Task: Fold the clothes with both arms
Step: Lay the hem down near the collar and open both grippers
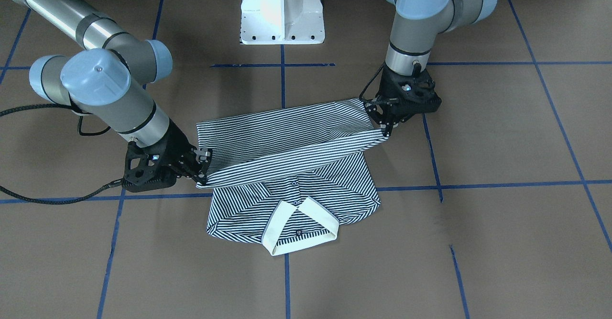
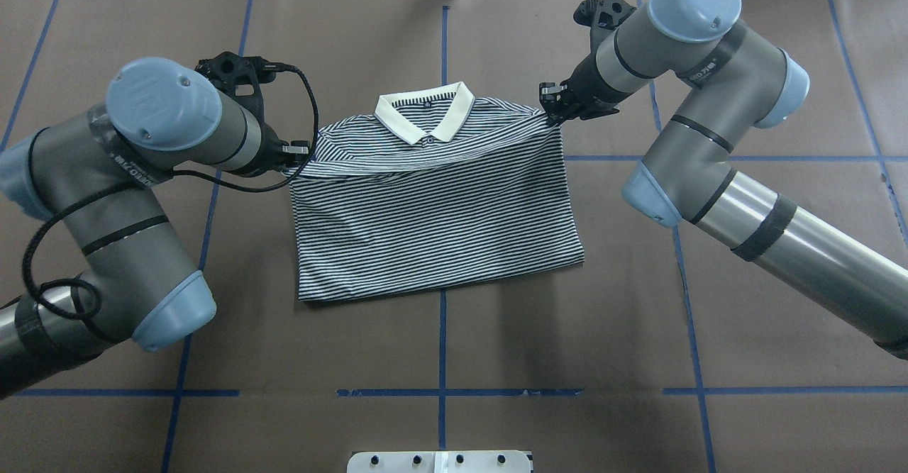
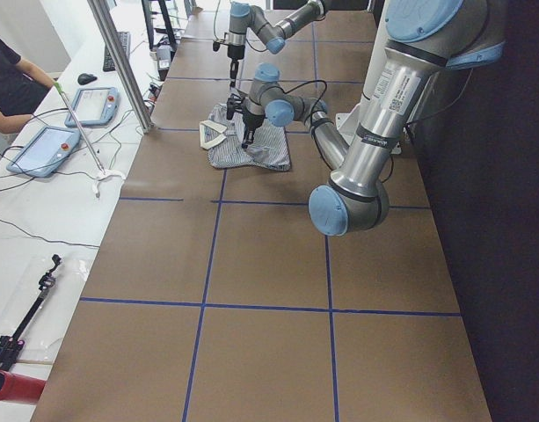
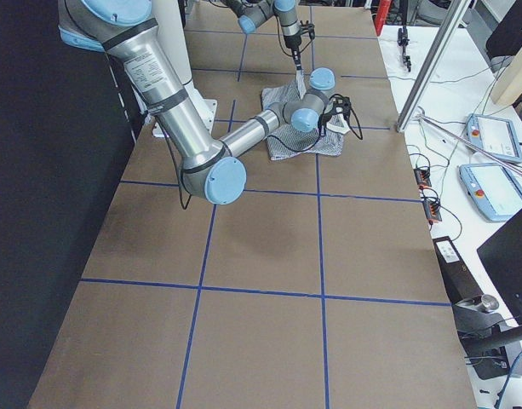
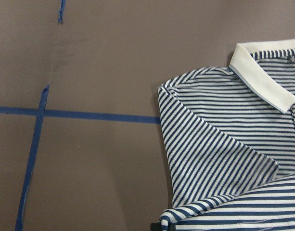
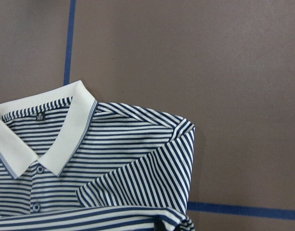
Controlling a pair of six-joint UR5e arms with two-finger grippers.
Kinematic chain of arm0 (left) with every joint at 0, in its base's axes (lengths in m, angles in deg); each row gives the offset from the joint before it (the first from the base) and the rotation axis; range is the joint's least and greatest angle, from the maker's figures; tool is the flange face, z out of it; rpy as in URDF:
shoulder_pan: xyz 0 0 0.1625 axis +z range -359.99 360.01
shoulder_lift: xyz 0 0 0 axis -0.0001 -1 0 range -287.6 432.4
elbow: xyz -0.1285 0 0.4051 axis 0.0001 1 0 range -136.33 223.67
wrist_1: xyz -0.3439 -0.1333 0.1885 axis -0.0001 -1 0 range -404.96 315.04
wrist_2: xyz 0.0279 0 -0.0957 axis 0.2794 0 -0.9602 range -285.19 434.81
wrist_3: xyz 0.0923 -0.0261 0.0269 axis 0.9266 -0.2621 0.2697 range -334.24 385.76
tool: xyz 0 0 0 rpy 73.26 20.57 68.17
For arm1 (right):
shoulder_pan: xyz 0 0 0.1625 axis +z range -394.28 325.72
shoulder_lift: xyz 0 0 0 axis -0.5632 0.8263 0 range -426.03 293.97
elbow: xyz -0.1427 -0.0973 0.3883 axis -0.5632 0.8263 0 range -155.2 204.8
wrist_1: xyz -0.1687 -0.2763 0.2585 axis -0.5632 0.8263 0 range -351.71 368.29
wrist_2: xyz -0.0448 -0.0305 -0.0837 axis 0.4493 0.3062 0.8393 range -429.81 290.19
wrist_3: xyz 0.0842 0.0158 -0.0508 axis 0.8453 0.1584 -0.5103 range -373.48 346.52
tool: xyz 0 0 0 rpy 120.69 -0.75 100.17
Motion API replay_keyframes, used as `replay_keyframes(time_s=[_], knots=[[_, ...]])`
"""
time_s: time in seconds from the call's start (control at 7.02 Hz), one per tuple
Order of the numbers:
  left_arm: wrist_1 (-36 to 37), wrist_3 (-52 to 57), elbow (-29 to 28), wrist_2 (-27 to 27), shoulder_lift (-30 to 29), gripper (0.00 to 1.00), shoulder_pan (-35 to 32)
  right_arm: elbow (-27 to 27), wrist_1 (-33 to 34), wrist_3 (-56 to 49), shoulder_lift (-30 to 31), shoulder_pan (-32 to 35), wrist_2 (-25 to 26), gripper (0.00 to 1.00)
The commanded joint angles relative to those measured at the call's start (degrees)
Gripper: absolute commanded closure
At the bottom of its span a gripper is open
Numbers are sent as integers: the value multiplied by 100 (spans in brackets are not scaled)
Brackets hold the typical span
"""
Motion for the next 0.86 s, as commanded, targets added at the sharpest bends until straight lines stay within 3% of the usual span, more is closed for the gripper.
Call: replay_keyframes(time_s=[0.0,0.43,0.71], knots=[[-1043,63,-1083,-13,-115,100,-244,726,-225,-4,-328,80,5,100],[-1441,90,-1709,-4,-237,100,-263,1350,-225,-4,-608,142,22,100],[-1460,37,-1781,5,-351,100,-263,1413,-225,-4,-723,150,22,100]])
